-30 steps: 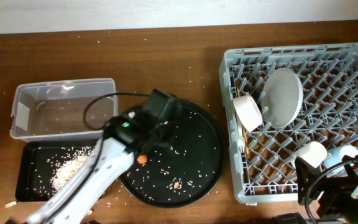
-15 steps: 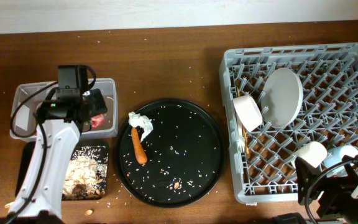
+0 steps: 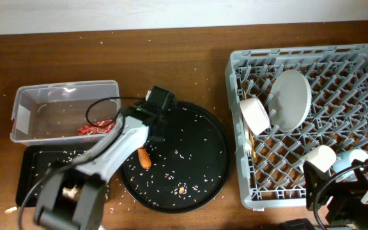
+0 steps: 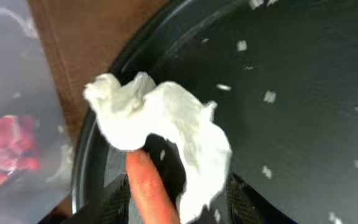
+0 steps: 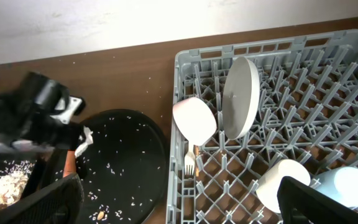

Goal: Sort waste into correct bins and load items into the dishwasher rack
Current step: 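Grasp the white tissue with the left gripper and drop it in the clear bin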

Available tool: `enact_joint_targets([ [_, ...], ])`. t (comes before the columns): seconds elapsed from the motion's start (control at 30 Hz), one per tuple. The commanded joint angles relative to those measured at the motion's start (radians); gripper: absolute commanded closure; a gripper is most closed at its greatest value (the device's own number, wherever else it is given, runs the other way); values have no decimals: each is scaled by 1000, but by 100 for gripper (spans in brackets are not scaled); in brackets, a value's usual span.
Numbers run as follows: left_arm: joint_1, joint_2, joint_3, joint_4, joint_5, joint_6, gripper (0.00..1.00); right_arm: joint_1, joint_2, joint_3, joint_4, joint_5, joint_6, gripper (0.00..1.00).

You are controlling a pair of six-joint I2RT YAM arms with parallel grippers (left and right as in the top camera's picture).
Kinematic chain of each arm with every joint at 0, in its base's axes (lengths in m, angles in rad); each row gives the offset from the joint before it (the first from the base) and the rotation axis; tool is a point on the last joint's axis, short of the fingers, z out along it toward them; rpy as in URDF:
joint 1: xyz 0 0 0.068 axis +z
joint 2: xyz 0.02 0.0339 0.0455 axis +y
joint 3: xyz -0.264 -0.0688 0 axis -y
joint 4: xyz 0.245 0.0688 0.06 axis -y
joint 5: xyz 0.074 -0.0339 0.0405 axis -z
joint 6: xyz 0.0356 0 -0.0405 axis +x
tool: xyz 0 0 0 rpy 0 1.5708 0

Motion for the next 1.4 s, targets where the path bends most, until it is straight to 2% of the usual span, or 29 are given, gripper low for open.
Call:
enact_joint_targets([
  [0.0,5,89,-4,60,-58,-26,51,5,-2,3,0,-5,5,1],
  [0.03,5,105,-4,77,-58,-23,51,5,-2,3,0,-5,5,1],
  [0.07,5,113,-4,92,-57,-24,57,5,-2,3,0,-5,5,1],
  [0.13,5,108,2,107,-22,-23,85,5,-2,3,0,-5,5,1],
  [0.2,5,101,24,101,64,25,100,5,-2,3,0,-5,5,1],
  [0.33,5,21,80,6,107,30,100,5,-2,3,0,-5,5,2],
  [0.4,5,-83,130,-72,107,30,100,5,-2,3,0,-5,5,1],
  [0.5,16,-208,147,-115,55,30,100,5,-2,3,0,-5,5,1],
  [0.63,169,-314,147,-115,-41,45,100,5,-2,3,0,-5,5,1],
  [0.8,364,-232,146,-60,-19,45,99,5,-2,3,0,-6,5,1],
  [0.83,392,-208,146,-45,25,46,80,5,-2,3,0,-6,5,1],
  [0.93,395,-207,155,-104,222,78,35,5,-2,3,-2,-6,5,2],
  [1.0,335,-244,161,-183,288,77,8,5,-2,3,-2,-5,5,2],
  [1.03,295,-258,160,-221,275,77,2,5,-2,3,-2,-5,5,1],
  [1.13,157,-259,139,-306,252,35,4,5,-2,3,-1,-5,5,1],
  [1.2,104,-259,63,-275,253,-69,1,5,-2,3,-1,-5,5,2],
  [1.27,89,-259,-23,-222,254,-121,1,5,-2,3,-1,-5,5,1],
  [1.3,90,-259,-86,-192,254,-157,16,5,-2,3,-1,-5,5,1],
  [1.37,90,-259,-151,-146,261,-178,17,5,-2,3,-1,-5,5,1],
])
